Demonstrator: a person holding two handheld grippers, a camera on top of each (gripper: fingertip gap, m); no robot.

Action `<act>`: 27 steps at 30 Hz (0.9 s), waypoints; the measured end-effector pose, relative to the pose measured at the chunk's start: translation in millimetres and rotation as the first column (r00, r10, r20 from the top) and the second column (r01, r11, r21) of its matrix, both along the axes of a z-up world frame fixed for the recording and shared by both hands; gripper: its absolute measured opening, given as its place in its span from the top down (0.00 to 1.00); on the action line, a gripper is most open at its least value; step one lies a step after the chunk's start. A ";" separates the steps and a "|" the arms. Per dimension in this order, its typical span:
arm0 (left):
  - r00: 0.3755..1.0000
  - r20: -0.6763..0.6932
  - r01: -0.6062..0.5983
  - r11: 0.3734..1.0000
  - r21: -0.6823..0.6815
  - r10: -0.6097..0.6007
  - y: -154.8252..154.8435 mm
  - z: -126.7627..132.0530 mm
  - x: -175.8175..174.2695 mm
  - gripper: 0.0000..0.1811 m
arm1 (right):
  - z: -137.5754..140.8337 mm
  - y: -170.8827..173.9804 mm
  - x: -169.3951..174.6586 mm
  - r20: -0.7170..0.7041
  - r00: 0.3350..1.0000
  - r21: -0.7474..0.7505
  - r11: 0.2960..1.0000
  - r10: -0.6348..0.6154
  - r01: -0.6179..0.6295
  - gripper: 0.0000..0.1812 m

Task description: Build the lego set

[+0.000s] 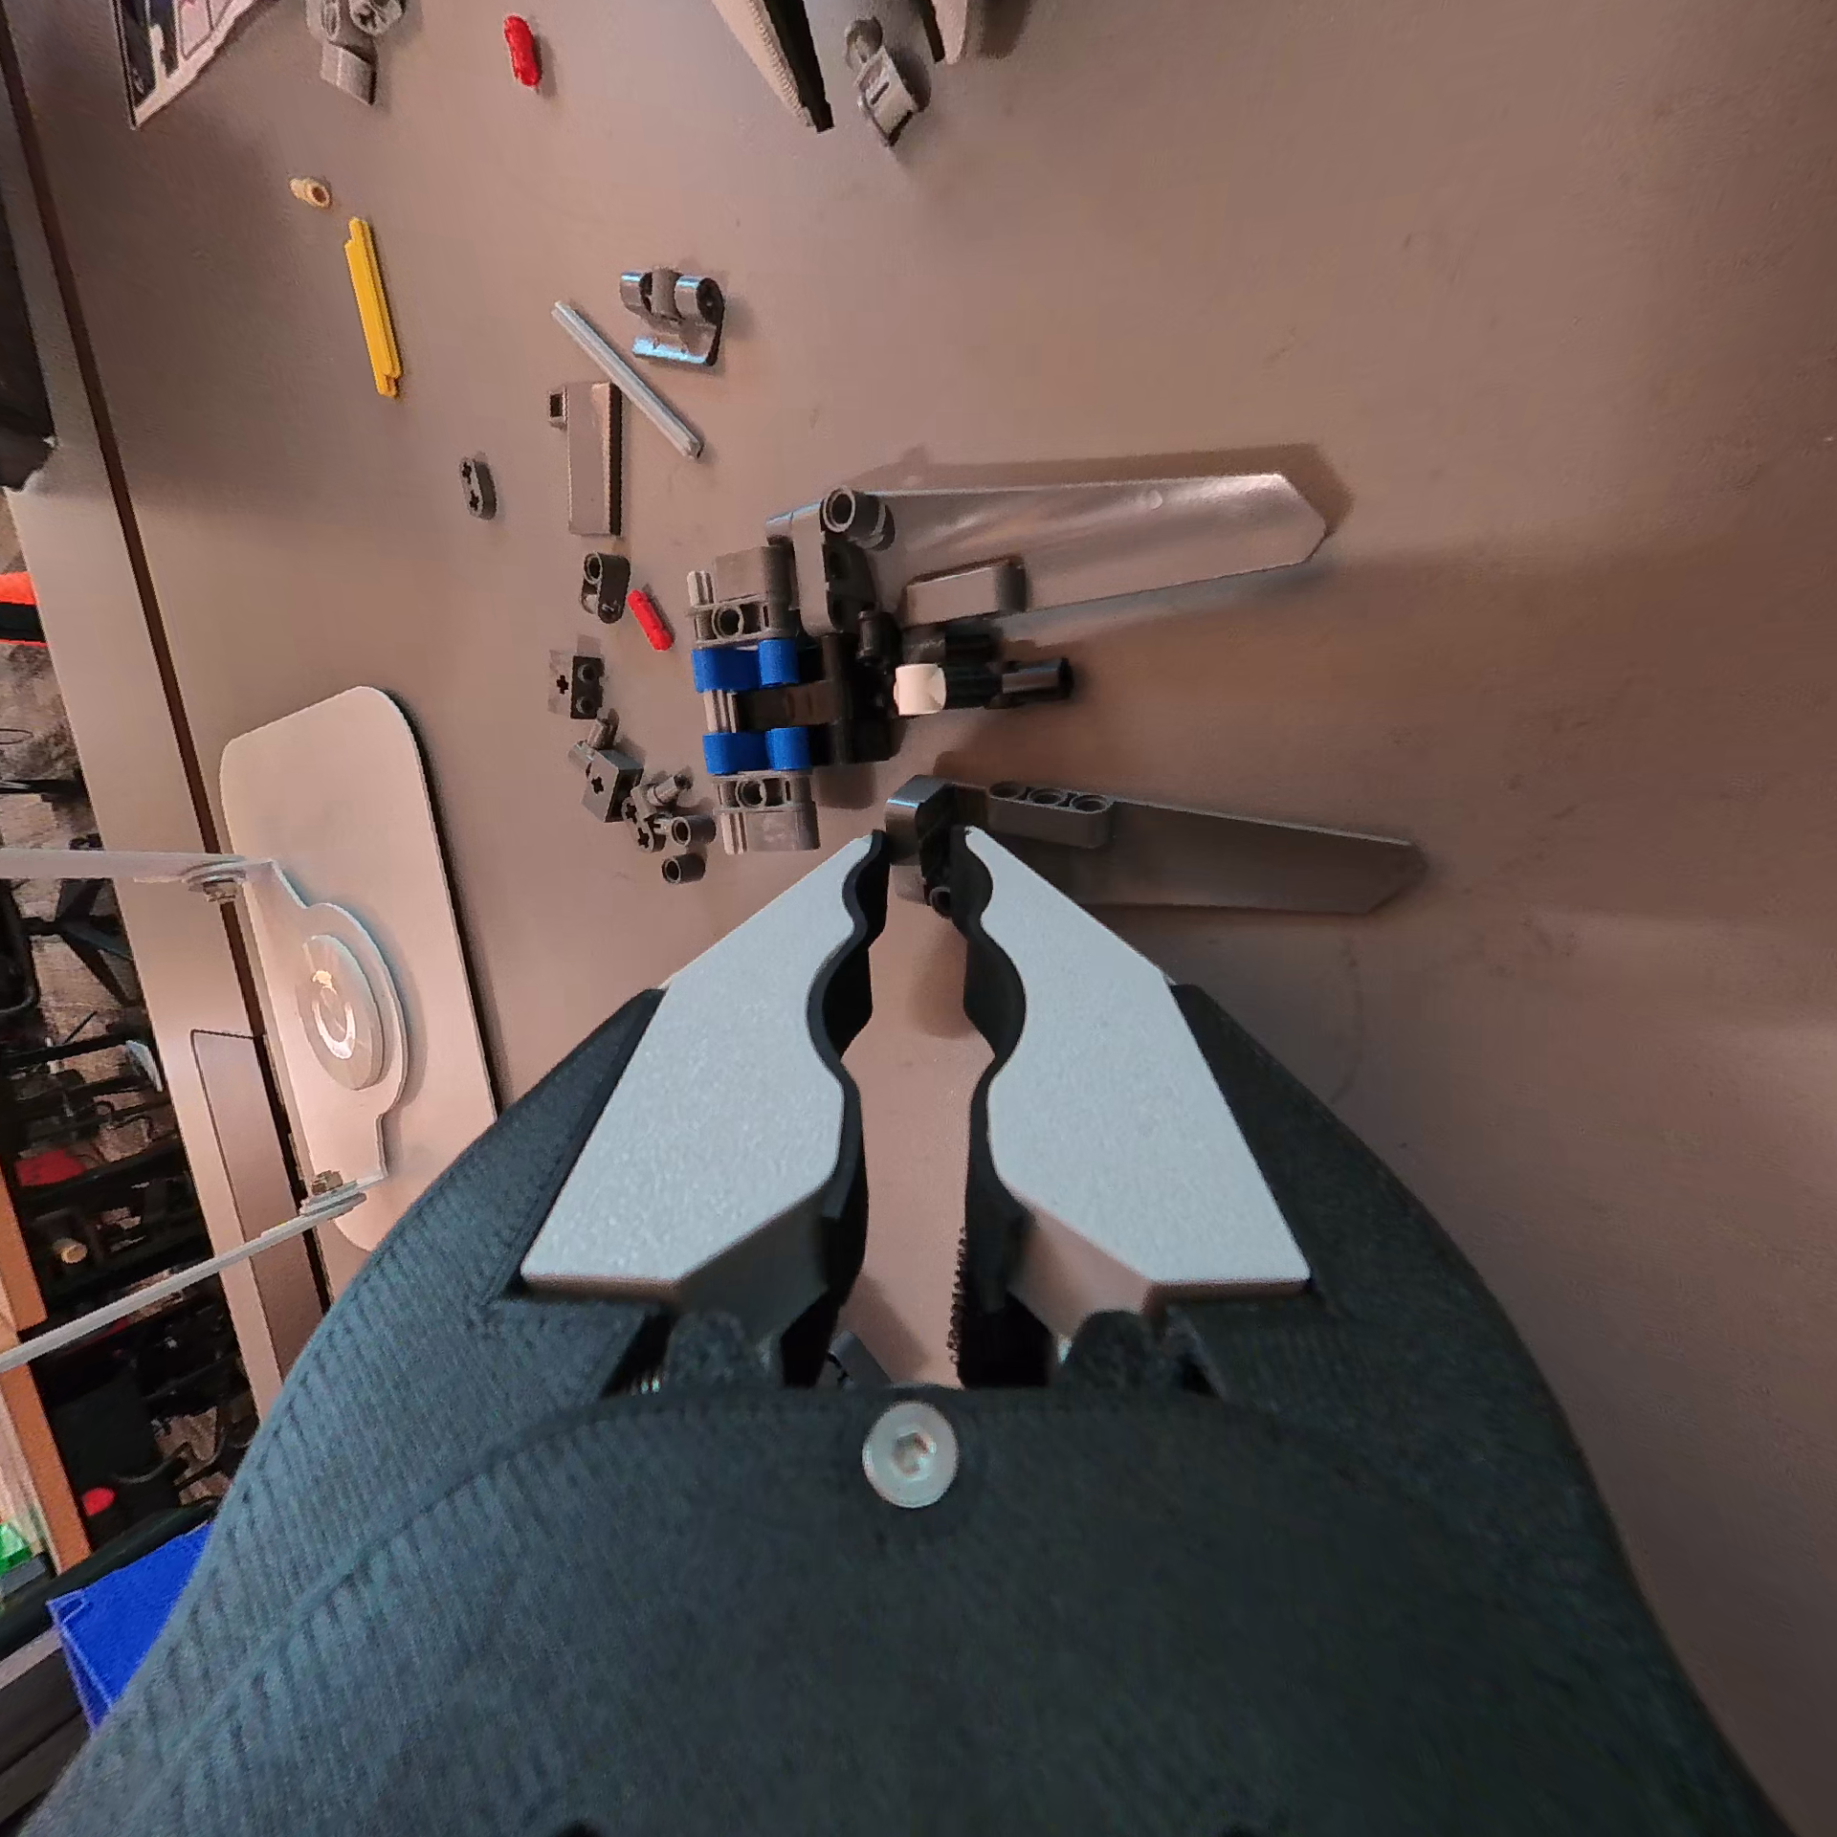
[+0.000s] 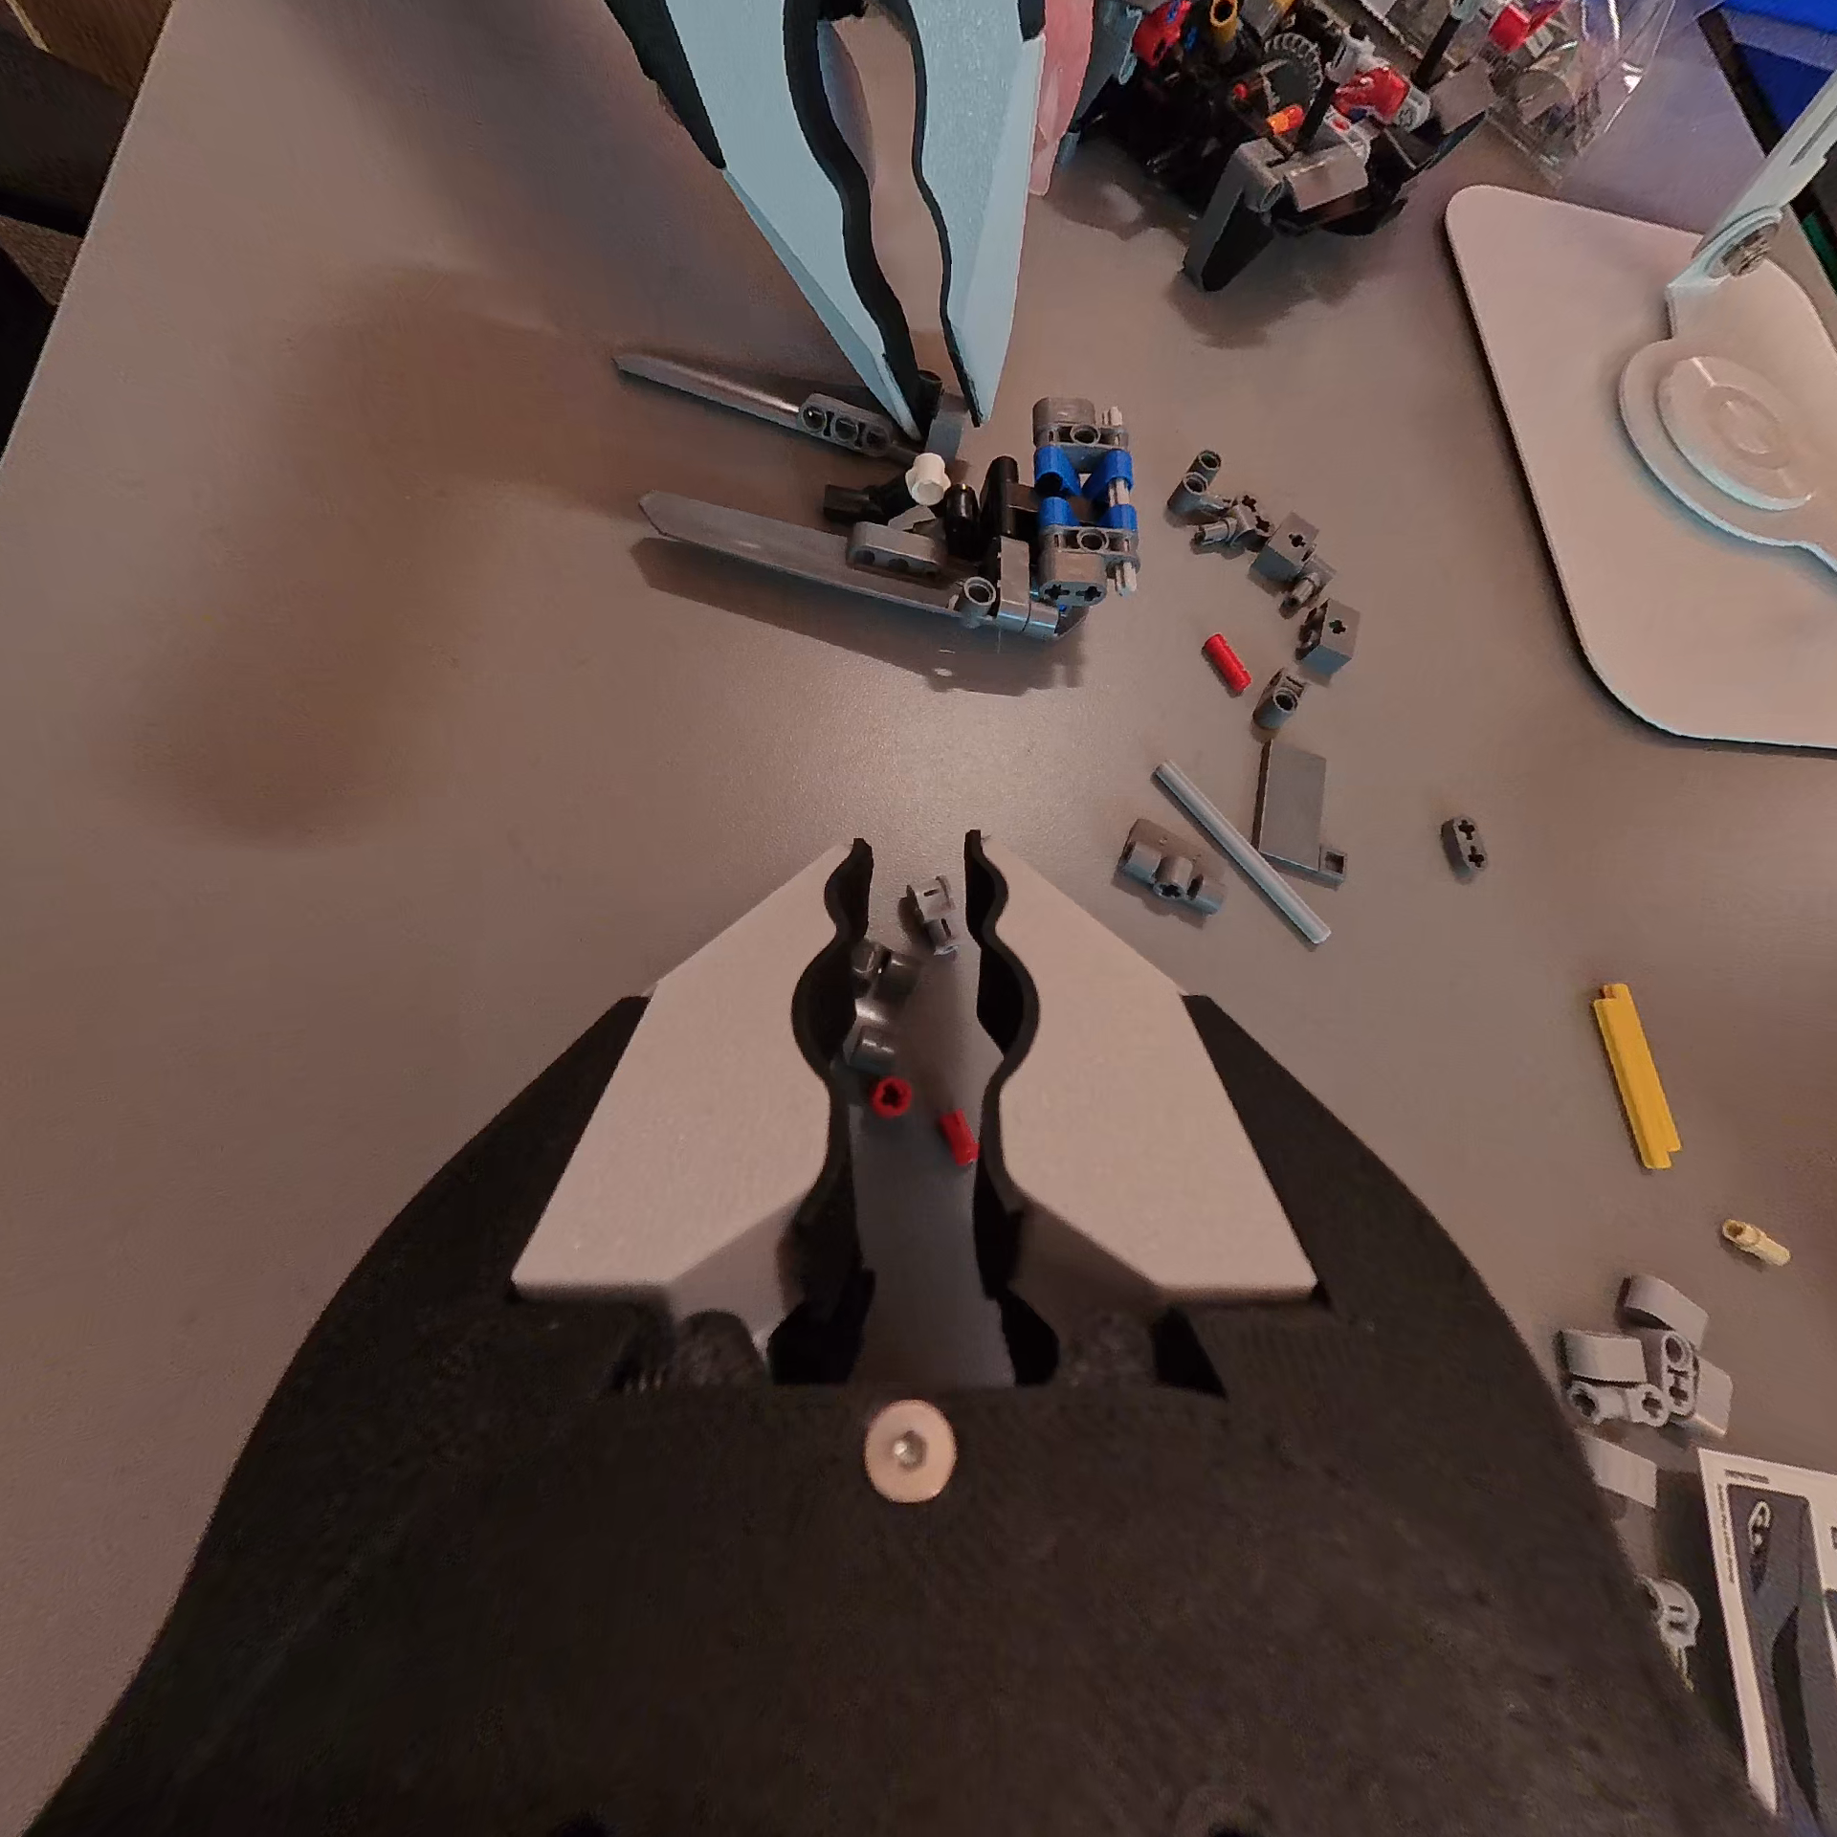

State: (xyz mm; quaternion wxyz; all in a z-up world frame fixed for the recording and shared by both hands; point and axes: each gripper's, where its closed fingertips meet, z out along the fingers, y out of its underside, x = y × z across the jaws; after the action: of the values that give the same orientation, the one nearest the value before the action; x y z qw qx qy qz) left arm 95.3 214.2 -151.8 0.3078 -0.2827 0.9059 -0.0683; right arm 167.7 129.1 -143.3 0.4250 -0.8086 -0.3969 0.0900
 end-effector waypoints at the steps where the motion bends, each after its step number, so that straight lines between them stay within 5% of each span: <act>1: 1.000 0.000 0.001 1.000 0.000 -0.001 0.0 0.0 -0.2 0.95 | -0.1 0.1 -0.1 0.000 1.000 0.000 1.000 0.000 0.000 0.91; 27: 0.999 0.033 -0.005 1.000 -0.009 0.005 1.9 8.9 0.9 0.91 | 5.1 3.4 1.8 -0.014 1.000 0.030 0.999 -0.016 0.016 0.90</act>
State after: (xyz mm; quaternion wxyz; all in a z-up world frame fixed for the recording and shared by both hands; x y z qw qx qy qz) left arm 96.2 216.0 -142.9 0.3215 -0.2852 0.8997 -0.0763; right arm 169.5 132.4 -138.2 0.4405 -0.8046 -0.3890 0.0860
